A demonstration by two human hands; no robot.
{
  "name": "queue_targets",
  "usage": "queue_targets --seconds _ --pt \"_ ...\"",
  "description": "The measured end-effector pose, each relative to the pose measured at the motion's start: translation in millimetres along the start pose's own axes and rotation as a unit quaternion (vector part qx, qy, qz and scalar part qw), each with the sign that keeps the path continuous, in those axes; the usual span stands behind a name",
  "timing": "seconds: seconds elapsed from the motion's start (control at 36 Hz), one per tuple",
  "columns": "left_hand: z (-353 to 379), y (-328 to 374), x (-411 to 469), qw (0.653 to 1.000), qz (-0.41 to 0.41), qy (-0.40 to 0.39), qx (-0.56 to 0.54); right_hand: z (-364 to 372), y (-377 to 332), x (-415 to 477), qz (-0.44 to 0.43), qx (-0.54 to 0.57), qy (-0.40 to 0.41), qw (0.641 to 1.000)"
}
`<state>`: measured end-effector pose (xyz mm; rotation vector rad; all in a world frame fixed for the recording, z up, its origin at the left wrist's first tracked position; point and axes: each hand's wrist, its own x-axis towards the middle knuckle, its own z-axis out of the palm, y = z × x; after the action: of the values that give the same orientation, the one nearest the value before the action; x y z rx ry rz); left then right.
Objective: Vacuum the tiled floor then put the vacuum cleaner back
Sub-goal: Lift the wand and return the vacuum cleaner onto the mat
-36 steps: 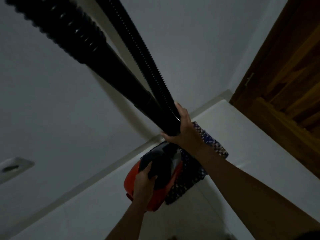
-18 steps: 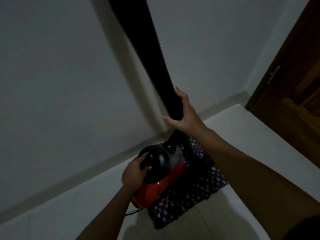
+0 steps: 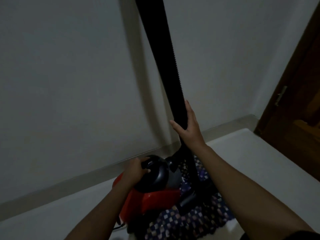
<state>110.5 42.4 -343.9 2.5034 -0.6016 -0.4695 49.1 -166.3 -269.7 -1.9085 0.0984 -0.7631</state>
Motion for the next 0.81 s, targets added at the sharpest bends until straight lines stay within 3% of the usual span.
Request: queue_targets --seconds 0.31,0.64,0.81 --pt "10.8 14.9 14.2 1.000 0.015 0.015 0.022 21.7 -7.1 -21.7 -0.019 0.079 0.112 0.990" --pt "24.5 18.2 30.0 0.997 0.047 0.044 -0.049 25.8 -13.7 -27.4 -0.137 0.064 0.060 0.987" --pt "32.7 5.5 32.5 0.993 0.075 0.044 -0.075 29.7 -13.9 -29.2 -0.139 0.052 0.051 0.988"
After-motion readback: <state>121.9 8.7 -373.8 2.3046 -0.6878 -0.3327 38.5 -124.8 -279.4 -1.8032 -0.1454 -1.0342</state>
